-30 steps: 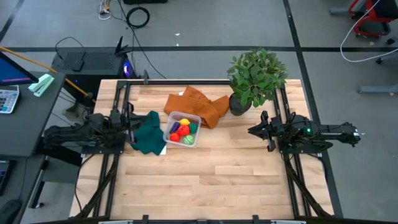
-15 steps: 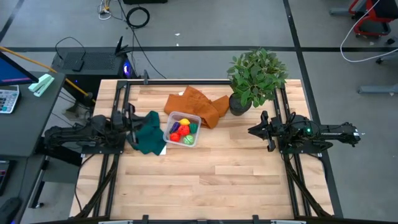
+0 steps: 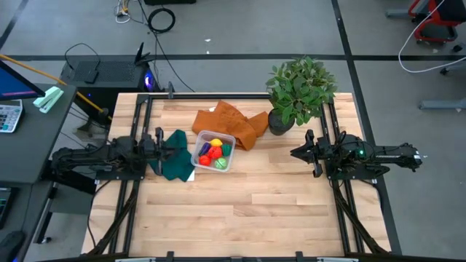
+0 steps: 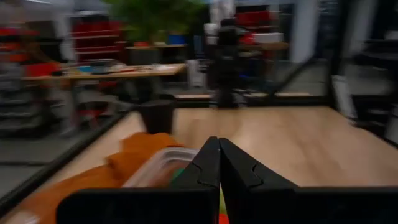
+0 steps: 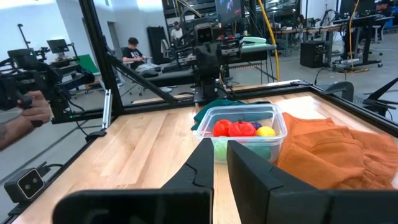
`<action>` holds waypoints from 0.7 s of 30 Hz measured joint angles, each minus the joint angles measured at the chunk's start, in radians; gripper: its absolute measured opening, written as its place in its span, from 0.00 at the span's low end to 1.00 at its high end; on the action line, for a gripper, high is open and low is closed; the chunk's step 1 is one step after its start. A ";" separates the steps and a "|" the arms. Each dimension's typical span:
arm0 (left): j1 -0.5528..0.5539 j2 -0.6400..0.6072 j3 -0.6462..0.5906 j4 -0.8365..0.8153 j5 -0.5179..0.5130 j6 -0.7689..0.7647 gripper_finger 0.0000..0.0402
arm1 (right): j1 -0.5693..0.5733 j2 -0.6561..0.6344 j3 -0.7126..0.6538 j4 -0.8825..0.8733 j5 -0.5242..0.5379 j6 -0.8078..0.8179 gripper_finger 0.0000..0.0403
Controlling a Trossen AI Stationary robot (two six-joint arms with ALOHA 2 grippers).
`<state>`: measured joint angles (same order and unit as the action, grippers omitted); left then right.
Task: Pick and placing Produce into tupperware
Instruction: Return to Home Position
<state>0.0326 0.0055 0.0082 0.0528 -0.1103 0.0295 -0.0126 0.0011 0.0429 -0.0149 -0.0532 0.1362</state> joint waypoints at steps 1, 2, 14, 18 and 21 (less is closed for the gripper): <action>0.000 0.000 0.000 -0.003 0.037 0.002 0.02 | 0.000 0.000 0.000 0.000 0.000 0.000 0.03; 0.000 0.000 0.000 -0.005 0.071 0.001 0.02 | 0.000 0.000 0.000 0.000 0.000 0.000 0.03; 0.000 0.001 0.000 -0.014 0.125 -0.020 0.05 | 0.000 0.000 0.000 0.000 0.000 0.000 0.03; 0.000 0.001 0.000 -0.018 0.125 -0.019 0.12 | 0.000 0.000 0.000 0.000 0.000 0.000 0.03; 0.000 0.001 0.000 -0.012 0.125 -0.019 0.16 | 0.000 0.000 0.000 0.000 0.000 0.000 0.03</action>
<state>0.0326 0.0063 0.0078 0.0409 0.0151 0.0105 -0.0124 0.0013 0.0429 -0.0151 -0.0532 0.1364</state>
